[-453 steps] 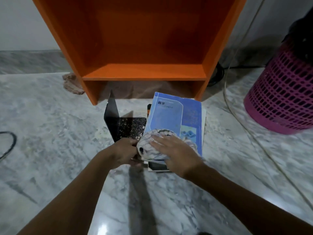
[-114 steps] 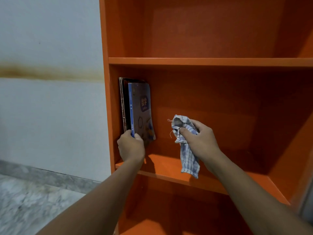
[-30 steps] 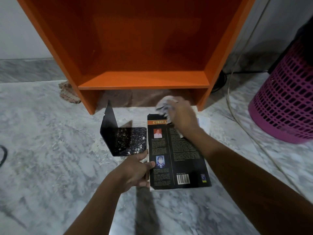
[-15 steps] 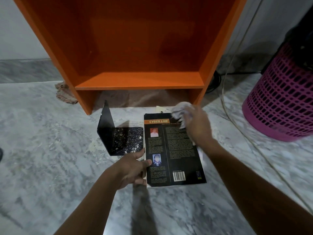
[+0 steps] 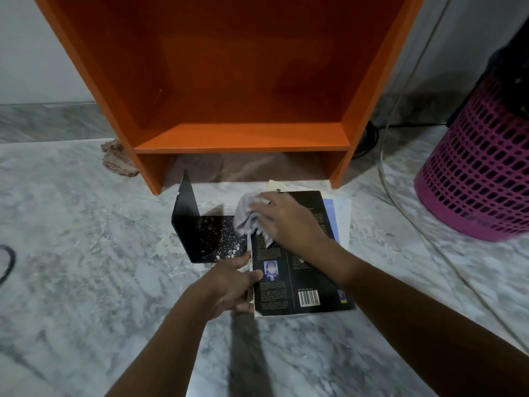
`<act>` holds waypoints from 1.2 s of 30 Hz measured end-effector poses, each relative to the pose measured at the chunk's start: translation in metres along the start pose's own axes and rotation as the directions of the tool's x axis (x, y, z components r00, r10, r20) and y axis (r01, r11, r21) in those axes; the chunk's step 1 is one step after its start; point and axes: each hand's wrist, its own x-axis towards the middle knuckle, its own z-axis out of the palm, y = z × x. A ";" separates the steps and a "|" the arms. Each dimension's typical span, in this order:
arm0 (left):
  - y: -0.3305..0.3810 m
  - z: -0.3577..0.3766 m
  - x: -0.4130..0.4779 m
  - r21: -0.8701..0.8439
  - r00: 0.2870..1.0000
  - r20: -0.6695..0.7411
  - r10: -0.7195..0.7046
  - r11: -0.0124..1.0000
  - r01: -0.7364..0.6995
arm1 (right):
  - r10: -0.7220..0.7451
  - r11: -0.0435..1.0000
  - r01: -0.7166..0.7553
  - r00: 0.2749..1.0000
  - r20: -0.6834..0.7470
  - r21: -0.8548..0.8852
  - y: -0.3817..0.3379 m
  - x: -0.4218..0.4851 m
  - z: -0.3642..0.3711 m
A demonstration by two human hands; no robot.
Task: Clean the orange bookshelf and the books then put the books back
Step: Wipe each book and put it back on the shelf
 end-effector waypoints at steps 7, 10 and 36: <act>-0.001 0.000 -0.001 -0.023 1.000 -0.007 -0.011 1.000 0.011 | 0.570 0.821 -0.526 0.773 -0.278 0.221 0.095 0.011 -0.021; 0.000 -0.003 0.000 -0.012 1.000 0.010 -0.020 1.000 0.020 | 0.442 0.897 -0.401 0.834 -0.331 0.189 0.079 0.000 -0.025; 0.007 -0.007 0.006 0.140 0.999 -0.034 -0.006 0.990 0.011 | 0.658 0.751 -0.576 0.692 -0.298 0.322 0.036 -0.151 -0.032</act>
